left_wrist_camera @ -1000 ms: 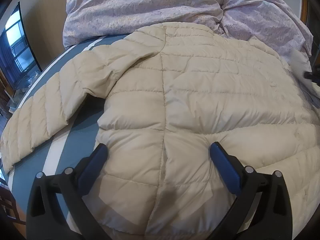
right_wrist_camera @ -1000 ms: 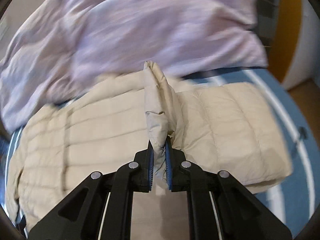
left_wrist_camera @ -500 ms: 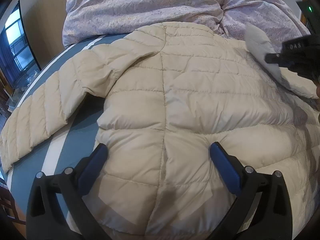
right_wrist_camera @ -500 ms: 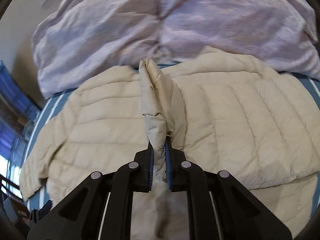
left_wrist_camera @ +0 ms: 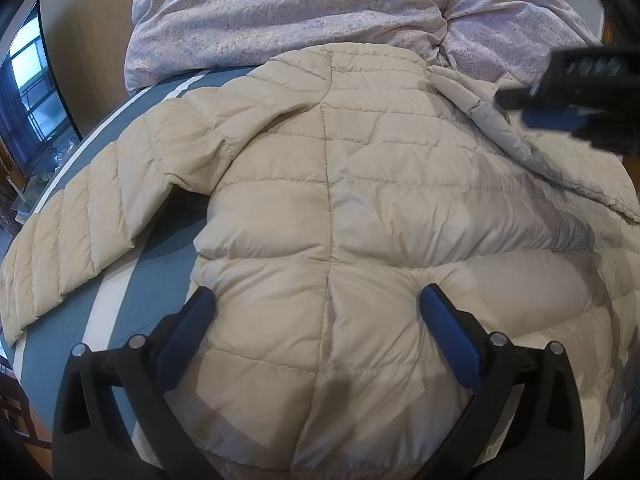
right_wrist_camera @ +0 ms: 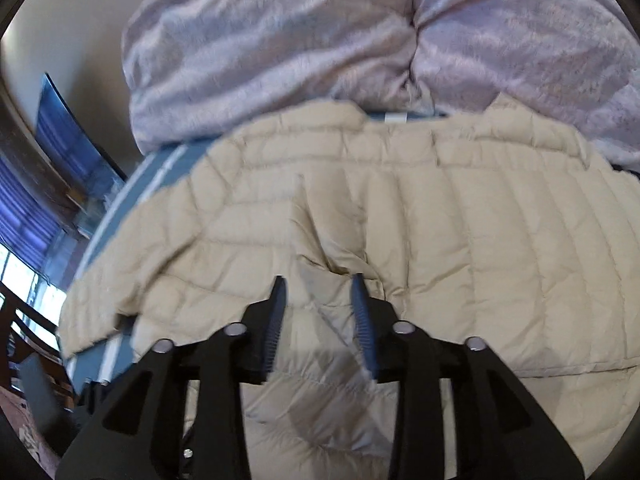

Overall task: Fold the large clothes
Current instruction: 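Lay the sleeve across the jacket body and open the right tool, then grasp the other sleeve cuff with the left tool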

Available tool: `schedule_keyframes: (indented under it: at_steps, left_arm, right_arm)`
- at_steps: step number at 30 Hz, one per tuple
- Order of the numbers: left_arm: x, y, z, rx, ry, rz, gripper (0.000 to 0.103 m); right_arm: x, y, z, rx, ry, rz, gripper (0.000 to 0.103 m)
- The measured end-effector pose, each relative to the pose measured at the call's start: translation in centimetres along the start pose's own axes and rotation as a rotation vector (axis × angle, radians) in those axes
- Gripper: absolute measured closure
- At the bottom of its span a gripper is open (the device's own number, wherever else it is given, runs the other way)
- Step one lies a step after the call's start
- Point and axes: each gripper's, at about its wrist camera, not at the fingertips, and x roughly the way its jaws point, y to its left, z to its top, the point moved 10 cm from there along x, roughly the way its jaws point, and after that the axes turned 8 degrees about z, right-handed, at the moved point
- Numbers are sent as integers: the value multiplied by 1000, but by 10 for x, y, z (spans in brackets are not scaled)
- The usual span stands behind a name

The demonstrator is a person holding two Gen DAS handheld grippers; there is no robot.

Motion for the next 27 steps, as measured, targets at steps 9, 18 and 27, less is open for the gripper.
schedule_keyframes:
  at_steps: [9, 18, 27]
  left_arm:
    - [0, 0, 0, 0, 0, 0, 2]
    - [-5, 3, -2, -6, -3, -31, 2]
    - [-29, 58, 4, -87, -37, 25, 2]
  right_arm:
    - [-11, -98, -3, 75, -33, -351, 44]
    - [22, -91, -24, 68, 27, -375, 17]
    - [38, -86, -33, 23, 15, -415, 7]
